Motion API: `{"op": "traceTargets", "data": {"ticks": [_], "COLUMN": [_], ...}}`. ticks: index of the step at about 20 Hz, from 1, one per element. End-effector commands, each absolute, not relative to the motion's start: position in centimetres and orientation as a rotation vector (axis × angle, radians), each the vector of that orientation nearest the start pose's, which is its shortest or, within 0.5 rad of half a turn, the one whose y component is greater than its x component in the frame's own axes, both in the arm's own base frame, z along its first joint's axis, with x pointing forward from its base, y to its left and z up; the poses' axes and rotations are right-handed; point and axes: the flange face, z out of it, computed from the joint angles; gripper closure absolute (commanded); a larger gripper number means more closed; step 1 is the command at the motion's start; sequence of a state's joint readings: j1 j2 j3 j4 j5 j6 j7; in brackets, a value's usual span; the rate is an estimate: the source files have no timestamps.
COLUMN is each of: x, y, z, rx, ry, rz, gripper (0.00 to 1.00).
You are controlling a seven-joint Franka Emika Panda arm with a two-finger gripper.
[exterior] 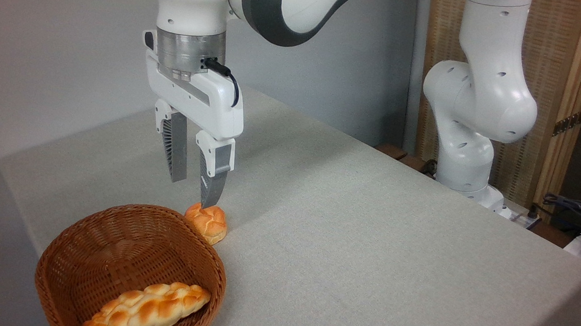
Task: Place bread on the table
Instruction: 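Lower the open gripper into the basket around the braided bread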
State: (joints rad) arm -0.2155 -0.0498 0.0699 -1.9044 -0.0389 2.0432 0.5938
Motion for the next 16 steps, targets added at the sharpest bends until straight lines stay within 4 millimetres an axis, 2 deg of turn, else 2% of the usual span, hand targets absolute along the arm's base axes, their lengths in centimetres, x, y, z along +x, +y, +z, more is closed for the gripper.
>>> {"op": "traceTargets", "data": {"ticks": [1,4,8,13,14,16], "x": [56.9,57.5,59.4,61.3,61.7,62.4], "y": [-7.8,-5.5,-4.4,-4.3,-3.8,-3.1], "z": [54.4,54.3,52.9,49.5,48.4,47.5], "rx": [-2.871,-2.876,-2.823,-2.765,-2.768,-2.763], "ry": [1.112,1.050,1.009,1.028,1.016,0.994], "rz": [-0.409,-0.447,-0.531,-0.517,-0.501,-0.512], "gripper": [0.00,0.00,0.00,0.00,0.00,0.00]}}
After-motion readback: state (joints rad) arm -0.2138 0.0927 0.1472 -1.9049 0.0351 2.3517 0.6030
